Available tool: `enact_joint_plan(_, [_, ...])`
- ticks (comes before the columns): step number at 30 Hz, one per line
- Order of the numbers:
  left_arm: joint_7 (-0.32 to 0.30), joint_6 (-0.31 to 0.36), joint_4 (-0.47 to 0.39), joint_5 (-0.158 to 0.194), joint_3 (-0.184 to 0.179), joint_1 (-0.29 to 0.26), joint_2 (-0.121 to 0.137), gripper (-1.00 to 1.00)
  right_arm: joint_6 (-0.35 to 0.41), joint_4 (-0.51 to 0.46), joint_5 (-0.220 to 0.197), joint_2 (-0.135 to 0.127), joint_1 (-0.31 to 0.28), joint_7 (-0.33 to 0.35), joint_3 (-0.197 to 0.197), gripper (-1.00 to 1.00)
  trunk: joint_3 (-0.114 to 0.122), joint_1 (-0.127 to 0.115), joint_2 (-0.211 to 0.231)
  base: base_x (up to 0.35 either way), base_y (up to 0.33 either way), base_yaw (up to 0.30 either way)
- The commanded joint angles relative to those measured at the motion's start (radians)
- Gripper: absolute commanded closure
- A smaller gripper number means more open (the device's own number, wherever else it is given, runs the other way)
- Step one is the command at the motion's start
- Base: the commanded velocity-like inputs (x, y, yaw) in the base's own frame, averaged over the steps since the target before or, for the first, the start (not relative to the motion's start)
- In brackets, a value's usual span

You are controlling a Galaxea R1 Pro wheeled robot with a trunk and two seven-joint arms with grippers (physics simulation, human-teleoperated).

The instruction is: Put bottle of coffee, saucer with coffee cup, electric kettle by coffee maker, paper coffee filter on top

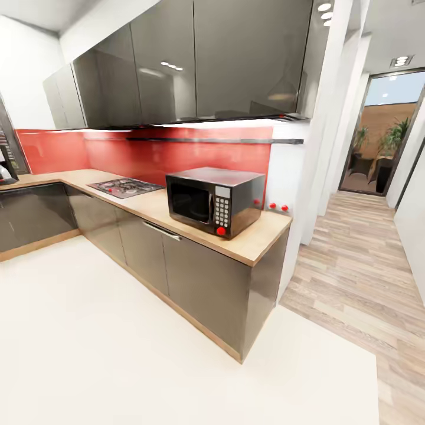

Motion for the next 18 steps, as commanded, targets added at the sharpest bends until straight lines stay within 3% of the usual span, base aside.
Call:
enact_joint_plan(1, [0.0,0.0,0.0,0.0,0.0,0.0,0.0,-1.0,0.0,0.0,0.0,0.0,0.0,0.0,0.0,-1.0,0.0,0.0,0.0,0.0,0.0,0.0])
enact_joint_plan(18, [-0.002,-0.002,-0.005,0.0,0.002,-0.002,-0.005,-1.0,-0.002,-0.001,-0.003,-0.003,-0.003,-0.002,0.002,-1.0,0.0,0.0,0.0,0.0,0.0,0.0])
